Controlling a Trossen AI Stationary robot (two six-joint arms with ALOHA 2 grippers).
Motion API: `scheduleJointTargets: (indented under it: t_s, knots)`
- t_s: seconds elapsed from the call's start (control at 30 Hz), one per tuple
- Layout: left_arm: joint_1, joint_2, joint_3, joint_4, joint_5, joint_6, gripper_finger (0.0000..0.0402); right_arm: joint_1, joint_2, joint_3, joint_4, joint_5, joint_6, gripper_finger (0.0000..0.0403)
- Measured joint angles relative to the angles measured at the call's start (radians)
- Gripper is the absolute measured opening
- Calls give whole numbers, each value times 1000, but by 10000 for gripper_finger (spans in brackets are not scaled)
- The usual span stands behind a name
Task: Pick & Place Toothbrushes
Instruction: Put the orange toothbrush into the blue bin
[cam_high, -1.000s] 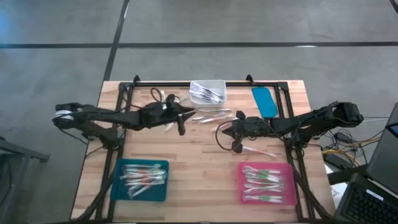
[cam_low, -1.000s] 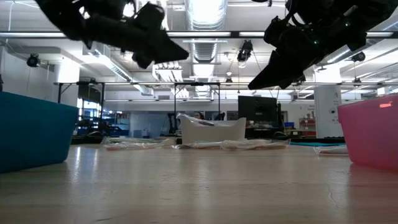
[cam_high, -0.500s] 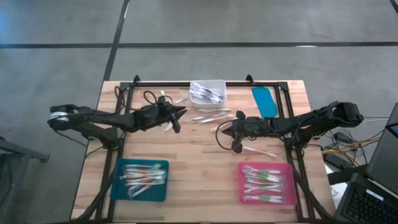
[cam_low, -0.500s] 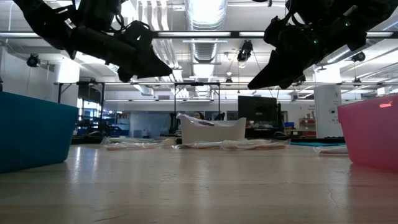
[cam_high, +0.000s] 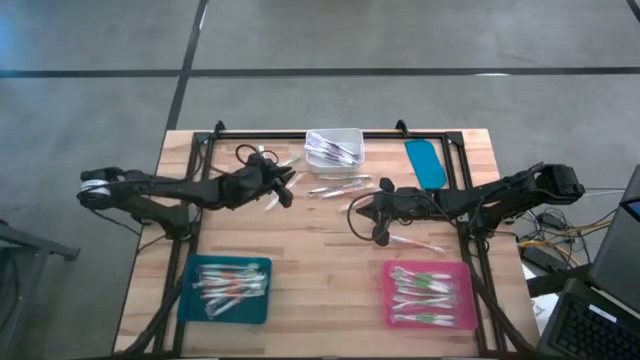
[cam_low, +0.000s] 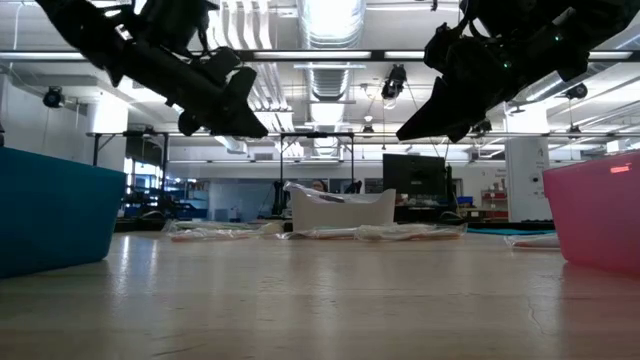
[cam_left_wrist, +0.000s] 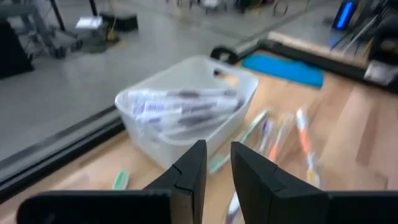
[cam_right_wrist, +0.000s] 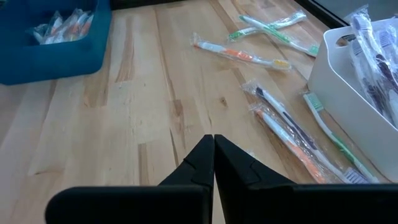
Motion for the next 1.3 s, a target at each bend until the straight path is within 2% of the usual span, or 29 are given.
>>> scheduleJointTargets:
  t_s: [0.2,0.4,0.7,0.97,1.13,1.3]
  knots:
    - [21,0,101,-313,-29,-63,78,0,0,0,1,0,0,8]
    - [49,0,157,-493,-54,-116,78,0,0,0,1,0,0,8]
    - [110,1,165,-613,-11,-192,78,0,0,0,1,0,0,8]
    - [115,24,165,-625,-2,-214,78,0,0,0,1,0,-25,8]
    - [115,89,184,-614,137,-154,78,0,0,0,2,2,-33,8]
    - [113,220,254,-617,239,-36,78,-1,0,0,3,56,-33,8]
